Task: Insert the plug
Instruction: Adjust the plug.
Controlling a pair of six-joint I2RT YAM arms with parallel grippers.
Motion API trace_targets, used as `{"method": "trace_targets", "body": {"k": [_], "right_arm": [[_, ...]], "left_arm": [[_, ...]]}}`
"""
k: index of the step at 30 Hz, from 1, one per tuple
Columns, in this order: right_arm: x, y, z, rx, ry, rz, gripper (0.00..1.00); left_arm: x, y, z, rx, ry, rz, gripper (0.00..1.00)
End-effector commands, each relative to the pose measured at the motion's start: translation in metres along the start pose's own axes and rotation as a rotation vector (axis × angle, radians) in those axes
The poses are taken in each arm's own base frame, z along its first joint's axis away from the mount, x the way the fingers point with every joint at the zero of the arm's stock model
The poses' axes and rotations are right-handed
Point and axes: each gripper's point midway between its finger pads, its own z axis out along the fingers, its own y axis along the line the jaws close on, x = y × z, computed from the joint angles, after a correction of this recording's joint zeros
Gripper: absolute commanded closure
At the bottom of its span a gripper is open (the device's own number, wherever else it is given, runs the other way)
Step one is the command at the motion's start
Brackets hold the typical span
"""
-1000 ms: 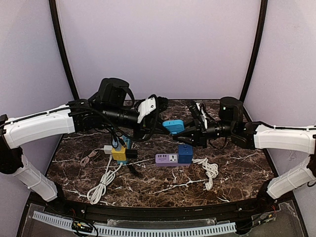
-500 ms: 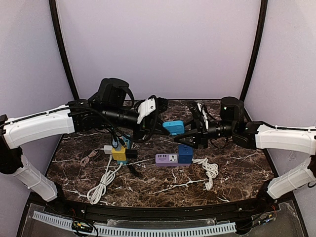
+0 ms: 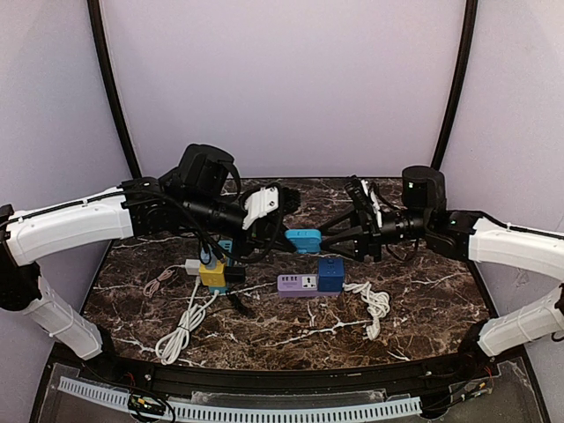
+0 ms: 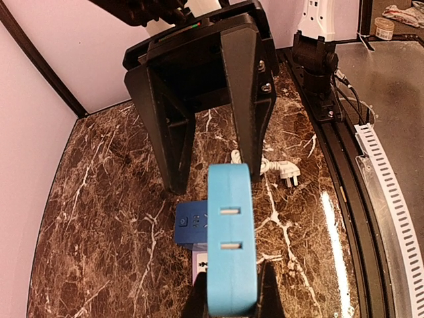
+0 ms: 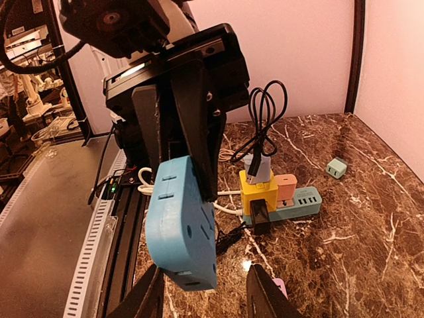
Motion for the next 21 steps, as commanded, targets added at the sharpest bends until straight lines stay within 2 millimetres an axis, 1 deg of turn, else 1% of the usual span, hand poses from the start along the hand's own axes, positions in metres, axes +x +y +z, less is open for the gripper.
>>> {"method": "trace_targets", "body": {"k": [1, 8, 13, 16, 17, 18, 21], "right_arm": [[-0.005, 0.003, 0.005, -0.054, 0.003, -0.004, 0.59], [-0.006, 0.010, 0.014, -0.119, -0.016, -0.003, 0.59], [-0.003, 0.017, 0.016, -0.159, -0.016, -0.012, 0.50], [-0.006, 0.020, 0.015, -0.162, -0.028, -0.027, 0.48], [-0.007, 0.019, 0.015, -0.158, -0.031, -0.030, 0.49], [-0.007, 0.018, 0.016, -0.151, -0.033, -0.030, 0.54], [-0.007, 0.012, 0.018, -0.125, -0.029, -0.021, 0.77]], "left_arm": [[-0.004, -0.005, 0.000, 0.021, -0.002, 0.007, 0.99], [0.000, -0.005, 0.004, 0.021, 0.004, -0.017, 0.99], [0.001, -0.002, 0.005, 0.006, 0.005, -0.019, 0.99], [0.001, -0.001, 0.006, 0.003, 0.005, -0.018, 0.99], [0.001, -0.002, 0.006, 0.005, 0.005, -0.019, 0.99], [0.001, -0.002, 0.006, 0.005, 0.004, -0.019, 0.99], [0.001, -0.002, 0.007, 0.008, 0.001, -0.018, 0.99]]}}
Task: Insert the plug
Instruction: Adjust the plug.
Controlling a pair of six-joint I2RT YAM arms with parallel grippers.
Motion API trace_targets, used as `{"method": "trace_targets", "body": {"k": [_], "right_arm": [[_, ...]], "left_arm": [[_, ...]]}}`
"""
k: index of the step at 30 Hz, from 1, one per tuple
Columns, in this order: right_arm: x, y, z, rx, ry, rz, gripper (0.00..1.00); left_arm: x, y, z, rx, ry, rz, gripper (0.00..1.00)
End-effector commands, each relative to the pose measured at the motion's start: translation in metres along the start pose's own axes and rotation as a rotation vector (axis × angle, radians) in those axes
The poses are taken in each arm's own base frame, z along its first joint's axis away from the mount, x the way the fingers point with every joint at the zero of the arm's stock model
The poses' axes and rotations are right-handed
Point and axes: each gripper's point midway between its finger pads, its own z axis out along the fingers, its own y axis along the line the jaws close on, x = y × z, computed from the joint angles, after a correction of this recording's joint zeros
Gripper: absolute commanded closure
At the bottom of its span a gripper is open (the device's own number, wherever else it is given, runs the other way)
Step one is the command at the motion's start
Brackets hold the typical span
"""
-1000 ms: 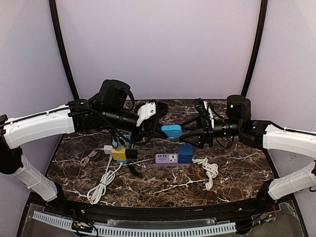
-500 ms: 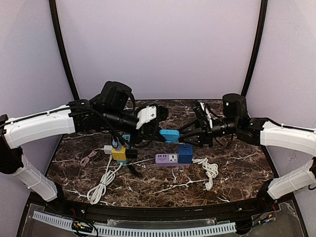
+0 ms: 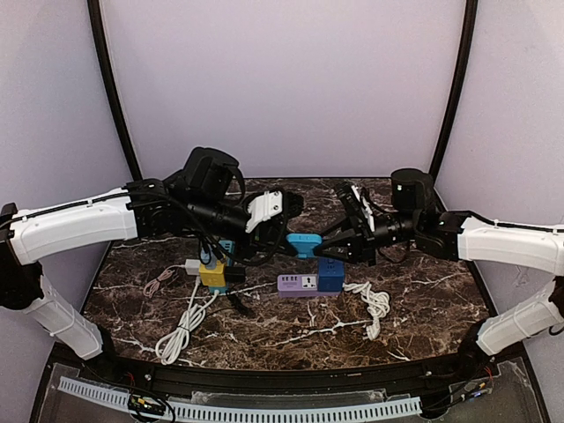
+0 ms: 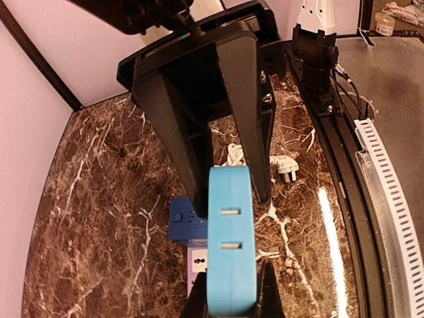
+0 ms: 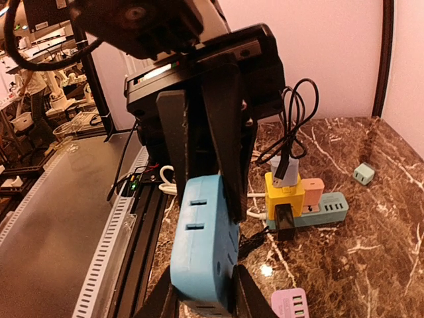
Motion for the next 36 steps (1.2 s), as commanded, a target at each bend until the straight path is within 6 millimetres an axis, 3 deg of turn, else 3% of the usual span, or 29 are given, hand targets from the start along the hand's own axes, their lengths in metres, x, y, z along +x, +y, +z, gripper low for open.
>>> {"method": "trace_targets", "body": {"k": [1, 4, 8, 12, 14, 19, 26, 30, 36], "right_arm": [[-0.015, -0.003, 0.002, 0.012, -0.032, -0.042, 0.83], [-0.008, -0.007, 0.006, 0.007, -0.010, -0.024, 0.98], [0.001, -0.011, 0.002, 0.033, 0.001, -0.026, 1.00], [0.005, -0.019, -0.013, 0.086, -0.006, -0.039, 1.00], [0.011, -0.023, -0.019, 0.109, -0.003, -0.036, 1.00], [0.024, -0.029, -0.033, 0.142, 0.004, -0.056, 1.00], [0.036, -0.025, -0.051, 0.149, -0.044, -0.144, 1.00], [0.042, -0.028, -0.060, 0.165, -0.061, -0.170, 1.00], [0.052, -0.039, -0.065, 0.144, -0.060, -0.153, 1.00]], "left_arm": [[-0.007, 0.000, 0.000, 0.000, -0.029, 0.002, 0.99], [-0.011, 0.000, -0.001, -0.002, -0.044, -0.015, 0.99], [-0.016, -0.003, -0.003, 0.008, -0.086, -0.045, 0.98], [-0.009, -0.008, -0.009, 0.023, -0.096, -0.110, 0.46], [-0.004, -0.011, -0.008, 0.035, -0.088, -0.121, 0.42], [0.001, -0.014, 0.009, 0.087, -0.092, -0.145, 0.46], [-0.004, 0.010, 0.044, 0.057, -0.225, -0.227, 0.57], [0.008, -0.001, 0.054, 0.078, -0.309, -0.194, 0.56], [0.017, 0.015, 0.074, 0.089, -0.392, -0.274, 0.53]]}}
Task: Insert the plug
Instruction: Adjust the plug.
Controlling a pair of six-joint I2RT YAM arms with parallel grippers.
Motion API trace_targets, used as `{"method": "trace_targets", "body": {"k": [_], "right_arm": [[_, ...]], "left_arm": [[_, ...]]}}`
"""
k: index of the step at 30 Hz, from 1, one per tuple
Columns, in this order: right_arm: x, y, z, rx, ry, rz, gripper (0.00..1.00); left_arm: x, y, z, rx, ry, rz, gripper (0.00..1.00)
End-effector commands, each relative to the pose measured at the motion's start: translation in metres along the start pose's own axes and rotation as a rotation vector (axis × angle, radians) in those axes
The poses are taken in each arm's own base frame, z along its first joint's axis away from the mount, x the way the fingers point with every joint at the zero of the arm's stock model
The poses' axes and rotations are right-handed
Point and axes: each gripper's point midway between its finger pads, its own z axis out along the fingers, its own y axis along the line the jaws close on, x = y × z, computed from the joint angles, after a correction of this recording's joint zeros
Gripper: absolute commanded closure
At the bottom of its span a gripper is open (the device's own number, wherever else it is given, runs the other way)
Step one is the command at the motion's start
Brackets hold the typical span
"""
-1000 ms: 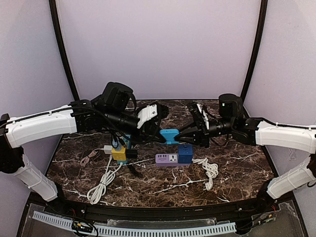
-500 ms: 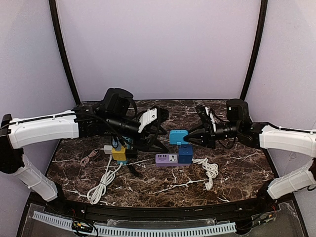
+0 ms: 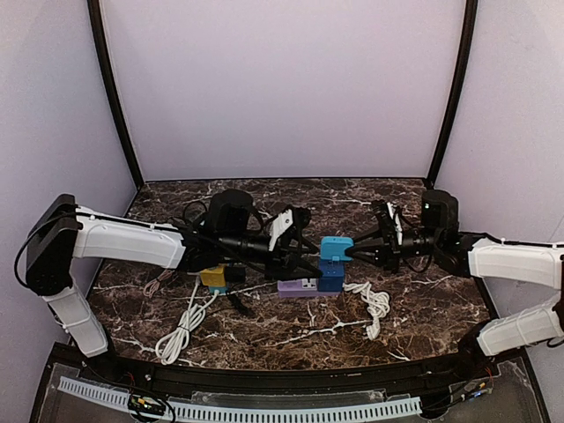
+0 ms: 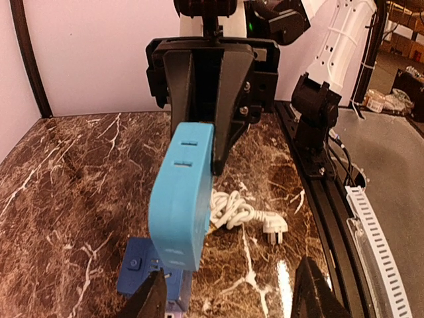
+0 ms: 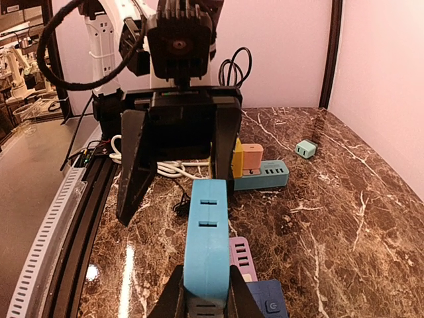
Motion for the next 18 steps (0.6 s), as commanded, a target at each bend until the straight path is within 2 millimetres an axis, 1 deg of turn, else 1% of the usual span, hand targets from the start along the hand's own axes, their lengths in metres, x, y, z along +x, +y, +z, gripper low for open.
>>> {"method": "trace_targets", "body": {"k": [1, 2, 4, 8, 9, 10, 12, 14, 18], "right_arm": [[-0.003, -0.006, -0.002, -0.038, -0.039, -0.049, 1.00], [-0.001, -0.008, -0.003, -0.039, -0.036, -0.045, 1.00], [0.002, -0.010, -0.002, -0.040, -0.032, -0.056, 1.00], [0.006, -0.014, 0.000, -0.037, -0.020, -0.076, 1.00], [0.007, -0.016, 0.000, -0.036, -0.015, -0.076, 1.00], [0.007, -0.017, 0.001, -0.035, -0.011, -0.077, 1.00], [0.007, -0.019, 0.002, -0.039, -0.003, -0.077, 1.00], [0.008, -0.019, 0.003, -0.050, 0.001, -0.074, 1.00], [0.011, -0.021, 0.004, -0.055, 0.010, -0.066, 1.00]], "left_arm": [[-0.016, 0.015, 0.009, 0.026, -0.156, -0.015, 0.55], [-0.017, 0.016, 0.011, 0.036, -0.168, -0.020, 0.56], [-0.014, 0.025, 0.014, 0.035, -0.188, -0.027, 0.58], [-0.008, 0.031, 0.021, 0.055, -0.213, -0.042, 0.60], [-0.004, 0.033, 0.024, 0.058, -0.213, -0.047, 0.61], [-0.004, 0.035, 0.024, 0.055, -0.217, -0.045, 0.63], [-0.002, 0.037, 0.027, 0.048, -0.223, -0.041, 0.69], [0.001, 0.039, 0.029, 0.047, -0.220, -0.067, 0.80], [0.002, 0.040, 0.031, 0.047, -0.225, -0.073, 0.87]]}}
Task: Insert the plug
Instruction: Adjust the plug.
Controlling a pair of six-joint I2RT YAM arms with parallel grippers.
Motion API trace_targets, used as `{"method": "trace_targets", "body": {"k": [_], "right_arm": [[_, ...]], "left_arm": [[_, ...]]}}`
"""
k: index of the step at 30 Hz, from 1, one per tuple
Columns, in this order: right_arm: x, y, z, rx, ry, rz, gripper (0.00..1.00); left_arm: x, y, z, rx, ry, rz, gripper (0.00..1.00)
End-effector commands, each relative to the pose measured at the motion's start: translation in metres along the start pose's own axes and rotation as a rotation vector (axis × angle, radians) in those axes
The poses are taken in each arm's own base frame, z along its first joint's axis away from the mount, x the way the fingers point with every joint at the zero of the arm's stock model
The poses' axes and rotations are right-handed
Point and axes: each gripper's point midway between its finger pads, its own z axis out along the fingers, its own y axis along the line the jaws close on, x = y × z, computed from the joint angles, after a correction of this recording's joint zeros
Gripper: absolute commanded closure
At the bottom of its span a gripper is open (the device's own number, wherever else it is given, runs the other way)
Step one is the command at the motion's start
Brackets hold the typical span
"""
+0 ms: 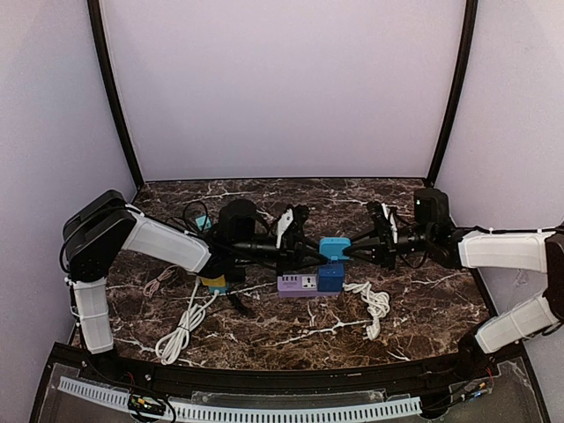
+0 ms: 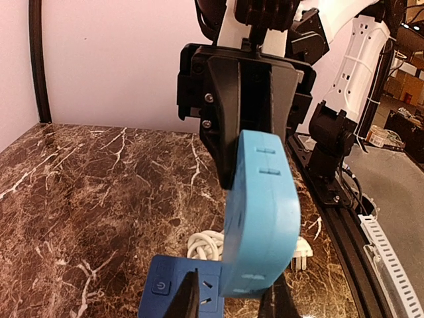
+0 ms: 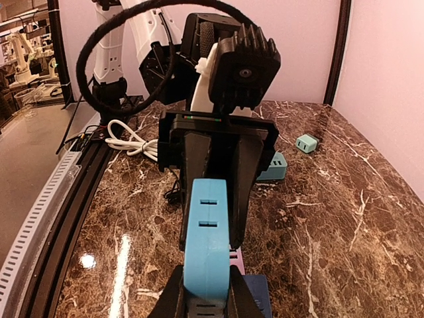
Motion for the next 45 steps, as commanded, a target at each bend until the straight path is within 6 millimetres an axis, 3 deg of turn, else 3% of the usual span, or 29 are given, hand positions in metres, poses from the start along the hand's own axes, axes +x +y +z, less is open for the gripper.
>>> {"method": "trace_targets", "body": {"k": [1, 9, 10, 13, 17, 35, 45], "right_arm": [[-0.005, -0.003, 0.001, -0.016, -0.006, -0.028, 1.00], [0.000, -0.006, 0.004, -0.020, 0.003, -0.017, 1.00], [0.000, -0.008, 0.004, -0.016, 0.006, -0.011, 0.94], [0.009, -0.014, 0.006, 0.007, 0.028, 0.023, 0.55], [0.023, -0.020, 0.010, 0.024, 0.047, 0.076, 0.44], [0.040, -0.032, 0.017, 0.063, 0.047, 0.108, 0.44], [0.042, -0.029, 0.012, 0.082, 0.082, 0.094, 0.46]], "left_arm": [[-0.023, -0.002, 0.002, 0.023, -0.070, 0.034, 0.87], [-0.022, -0.002, 0.003, 0.033, -0.074, 0.044, 0.99], [-0.022, -0.002, 0.003, 0.032, -0.075, 0.046, 0.99], [-0.024, -0.001, 0.003, 0.026, -0.086, 0.058, 0.99], [-0.027, 0.000, 0.004, 0.024, -0.107, 0.080, 0.99], [-0.027, 0.000, 0.007, 0.038, -0.117, 0.085, 0.99], [-0.022, 0.003, 0.007, 0.023, -0.105, 0.076, 0.99]]}}
